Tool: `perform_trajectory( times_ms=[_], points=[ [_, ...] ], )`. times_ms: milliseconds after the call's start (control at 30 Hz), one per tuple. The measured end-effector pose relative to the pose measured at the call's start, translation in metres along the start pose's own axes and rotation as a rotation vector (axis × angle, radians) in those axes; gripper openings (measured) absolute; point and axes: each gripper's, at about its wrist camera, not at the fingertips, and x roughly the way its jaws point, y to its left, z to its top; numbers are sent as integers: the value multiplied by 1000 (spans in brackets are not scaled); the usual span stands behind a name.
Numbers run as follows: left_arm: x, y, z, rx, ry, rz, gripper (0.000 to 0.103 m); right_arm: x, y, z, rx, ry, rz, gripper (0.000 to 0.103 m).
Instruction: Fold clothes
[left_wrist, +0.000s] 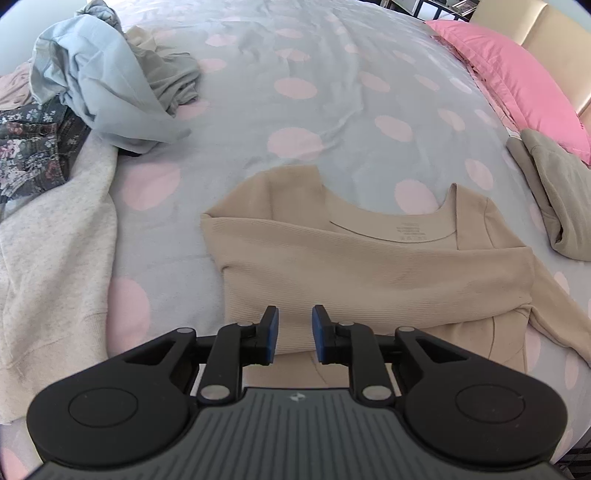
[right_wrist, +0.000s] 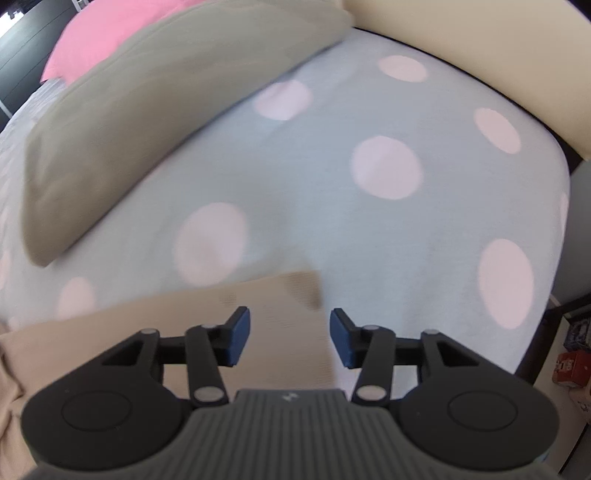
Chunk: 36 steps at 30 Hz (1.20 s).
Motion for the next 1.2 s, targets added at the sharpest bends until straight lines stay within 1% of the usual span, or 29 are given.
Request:
perform_trajectory(
  times_ms=[67,167,200,233,267,300,333,400,533,567,667,767,1067,1200],
  points=[
    [2,-2,0,3,2,4,19,9,-11,1,23,22,-5,50],
    [6,-3,-1,0,9,10,19,17,-12,0,44,36,15,48],
    [7,-2,-2,0,13,13,19,19,-11,0,51,40,22,43],
    [9,-2,-2,0,17,17,19,21,-9,-1,50,42,20,36],
    [9,-1,-3,0,20,21,19,23,-6,-1,44,42,18,30],
    [10,0,-3,-1,23,23,19,22,-4,0,40,43,23,16],
    [10,1,-4,-2,25,25,19,21,-2,0,37,43,31,5],
    [8,4,-4,-4,23,26,19,18,2,0,30,44,47,4],
    [4,6,-3,-9,18,19,19,-7,17,2,18,1,112,4],
    [3,6,-3,-10,18,19,19,-16,24,2,7,-14,134,4],
    [1,6,-4,-12,20,21,19,-48,55,1,-53,-58,248,4],
    [-2,6,-4,-10,20,13,19,-78,98,-7,-135,-82,347,4],
    [-15,12,1,-28,-9,-18,19,-165,247,-54,-390,-109,616,4],
    [-16,17,4,-24,-7,-31,19,-199,314,-89,-484,-93,697,4]
  ],
)
